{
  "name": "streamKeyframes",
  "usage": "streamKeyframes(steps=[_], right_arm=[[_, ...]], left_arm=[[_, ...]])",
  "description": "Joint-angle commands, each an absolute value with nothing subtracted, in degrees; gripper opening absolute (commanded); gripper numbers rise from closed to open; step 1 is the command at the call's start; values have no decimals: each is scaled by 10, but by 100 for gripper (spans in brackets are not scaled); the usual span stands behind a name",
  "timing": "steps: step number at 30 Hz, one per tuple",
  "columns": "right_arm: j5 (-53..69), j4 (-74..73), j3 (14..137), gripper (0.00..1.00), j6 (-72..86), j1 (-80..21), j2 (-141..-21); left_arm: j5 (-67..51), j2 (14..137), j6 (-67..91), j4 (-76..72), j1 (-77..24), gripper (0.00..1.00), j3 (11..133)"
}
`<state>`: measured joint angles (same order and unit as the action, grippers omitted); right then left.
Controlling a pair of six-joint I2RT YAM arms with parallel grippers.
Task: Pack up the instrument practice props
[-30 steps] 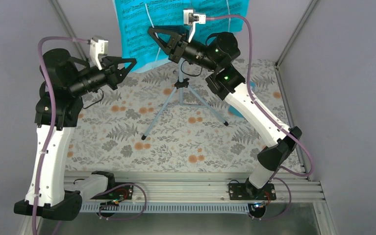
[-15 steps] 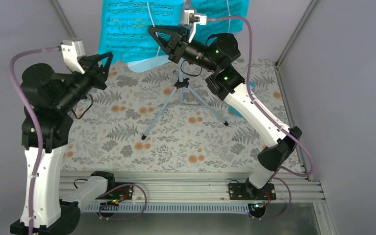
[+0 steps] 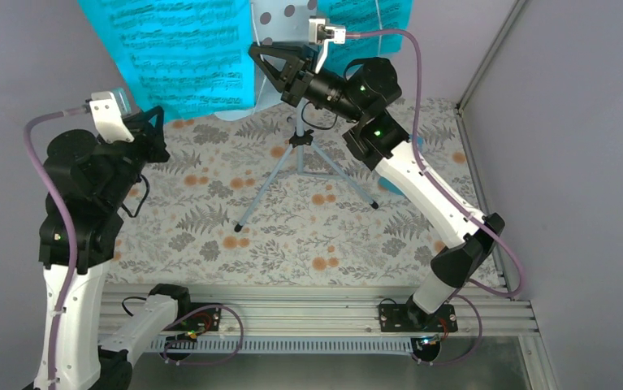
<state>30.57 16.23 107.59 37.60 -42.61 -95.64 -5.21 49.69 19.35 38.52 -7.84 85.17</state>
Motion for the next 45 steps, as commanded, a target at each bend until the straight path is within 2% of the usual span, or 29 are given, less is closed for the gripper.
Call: streamKeyframes(steps=[1,9,17,19,26,31,40,45], right_arm=[[293,151,1062,3,370,-421,-936],[286,151,1051,4,371,-420,-933],[281,156,1032,28,364,-419,-922],[282,154,1027,36,358,-419,-915],[262,137,999,79,323,-419,-873],[233,137,953,100,295,-419,-822],[151,116,862,100,241,-419,-702],[63,78,803,100,211,-419,-630]], left_arm=[[25,478,174,400,-76,2,784],[-2,457,228,317,-76,2,632],[-4,467,247,251,-67,2,478],[-21,483,245,233,-53,2,444],[-130,584,220,177,29,2,385],[-169,677,183,166,77,2,404],[-177,859,118,188,113,2,517],[-159,918,97,223,113,2,594]])
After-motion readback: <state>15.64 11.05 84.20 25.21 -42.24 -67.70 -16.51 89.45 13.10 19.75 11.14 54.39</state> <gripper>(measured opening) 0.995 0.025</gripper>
